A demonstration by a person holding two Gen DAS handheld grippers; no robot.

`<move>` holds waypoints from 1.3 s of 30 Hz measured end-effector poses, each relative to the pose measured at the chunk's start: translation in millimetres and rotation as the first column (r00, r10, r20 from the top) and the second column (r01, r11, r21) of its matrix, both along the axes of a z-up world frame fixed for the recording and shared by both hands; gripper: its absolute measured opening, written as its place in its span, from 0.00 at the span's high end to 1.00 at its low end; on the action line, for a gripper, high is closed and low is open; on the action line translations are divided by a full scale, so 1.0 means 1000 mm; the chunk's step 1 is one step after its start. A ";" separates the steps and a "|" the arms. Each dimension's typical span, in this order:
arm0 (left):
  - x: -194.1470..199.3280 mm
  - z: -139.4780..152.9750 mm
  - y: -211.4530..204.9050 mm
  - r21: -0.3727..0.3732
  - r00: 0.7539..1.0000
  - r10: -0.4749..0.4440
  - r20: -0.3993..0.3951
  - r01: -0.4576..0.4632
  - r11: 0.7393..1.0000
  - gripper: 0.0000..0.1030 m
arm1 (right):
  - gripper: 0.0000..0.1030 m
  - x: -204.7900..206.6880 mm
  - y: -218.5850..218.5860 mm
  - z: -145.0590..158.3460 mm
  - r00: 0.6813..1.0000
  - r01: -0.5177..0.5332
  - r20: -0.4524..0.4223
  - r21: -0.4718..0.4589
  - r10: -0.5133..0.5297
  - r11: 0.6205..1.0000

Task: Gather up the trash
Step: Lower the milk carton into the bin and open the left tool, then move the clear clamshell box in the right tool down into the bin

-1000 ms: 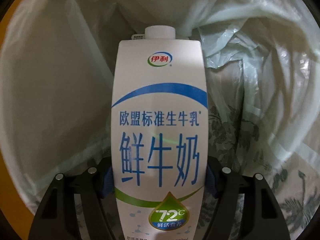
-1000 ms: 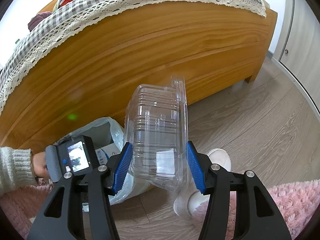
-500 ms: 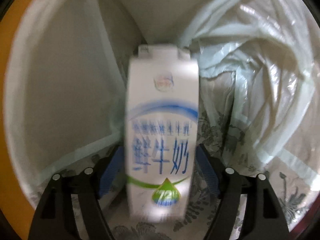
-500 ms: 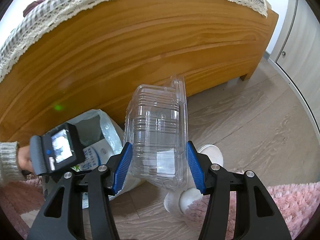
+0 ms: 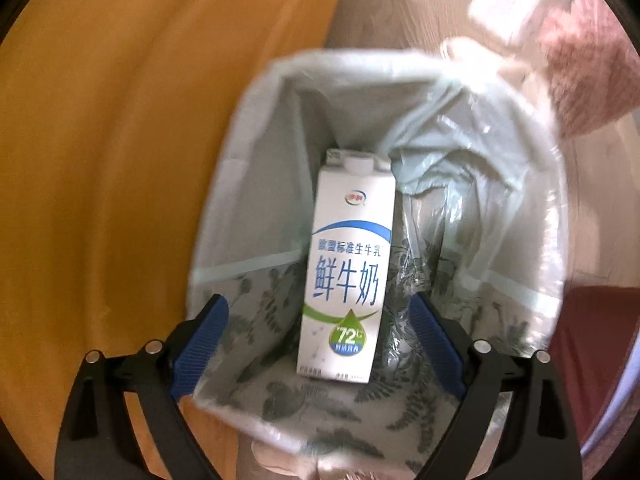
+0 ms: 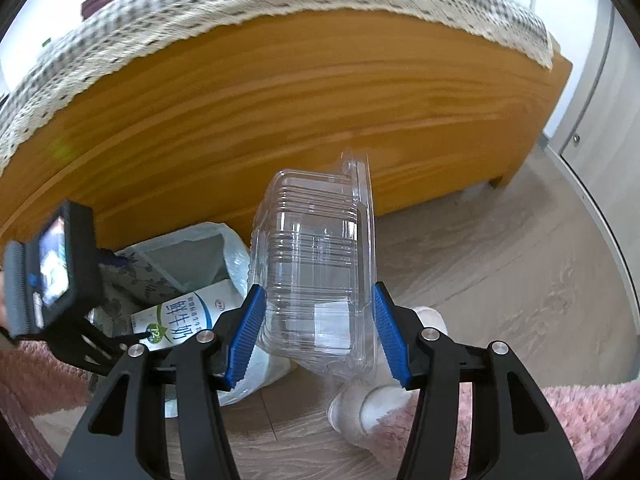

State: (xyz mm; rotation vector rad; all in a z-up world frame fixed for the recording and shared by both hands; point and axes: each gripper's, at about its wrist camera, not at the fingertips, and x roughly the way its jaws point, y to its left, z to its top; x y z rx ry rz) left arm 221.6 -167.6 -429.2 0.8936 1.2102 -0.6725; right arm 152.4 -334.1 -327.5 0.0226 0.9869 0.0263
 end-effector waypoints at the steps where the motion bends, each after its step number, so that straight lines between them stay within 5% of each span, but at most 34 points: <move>1: -0.004 0.010 0.005 -0.014 1.000 0.023 0.011 -0.023 1.000 0.11 | 0.48 -0.002 0.002 0.002 1.000 -0.009 0.008 -0.002 0.009 1.000; 8: -0.043 0.048 0.040 -0.078 0.979 0.191 0.066 -0.186 0.979 0.07 | 0.48 -0.011 0.021 0.015 0.994 -0.104 0.042 -0.026 0.105 0.994; 13: -0.056 0.068 0.058 -0.153 0.935 0.351 0.054 -0.340 0.928 0.07 | 0.48 -0.017 0.043 0.023 0.968 -0.244 0.036 -0.113 0.250 0.963; 24: -0.066 0.070 0.086 -0.205 0.877 0.480 0.032 -0.464 0.862 0.07 | 0.48 -0.023 0.101 0.013 0.828 -0.557 -0.140 -0.309 0.543 0.771; 27: -0.064 0.069 0.094 -0.202 0.864 0.503 0.030 -0.487 0.850 0.07 | 0.48 -0.021 0.120 0.001 0.762 -0.642 -0.221 -0.380 0.609 0.666; 30: -0.059 0.070 0.102 -0.214 0.849 0.528 0.014 -0.513 0.831 0.07 | 0.48 -0.019 0.138 -0.010 0.670 -0.732 -0.325 -0.439 0.668 0.521; 34: -0.051 0.072 0.111 -0.218 0.832 0.553 0.027 -0.535 0.816 0.07 | 0.48 -0.023 0.167 -0.026 0.507 -0.835 -0.492 -0.482 0.708 0.264; 39: -0.047 0.063 0.123 -0.182 0.825 0.566 0.015 -0.554 0.812 0.07 | 0.48 -0.027 0.193 -0.055 0.322 -0.899 -0.674 -0.439 0.665 -0.010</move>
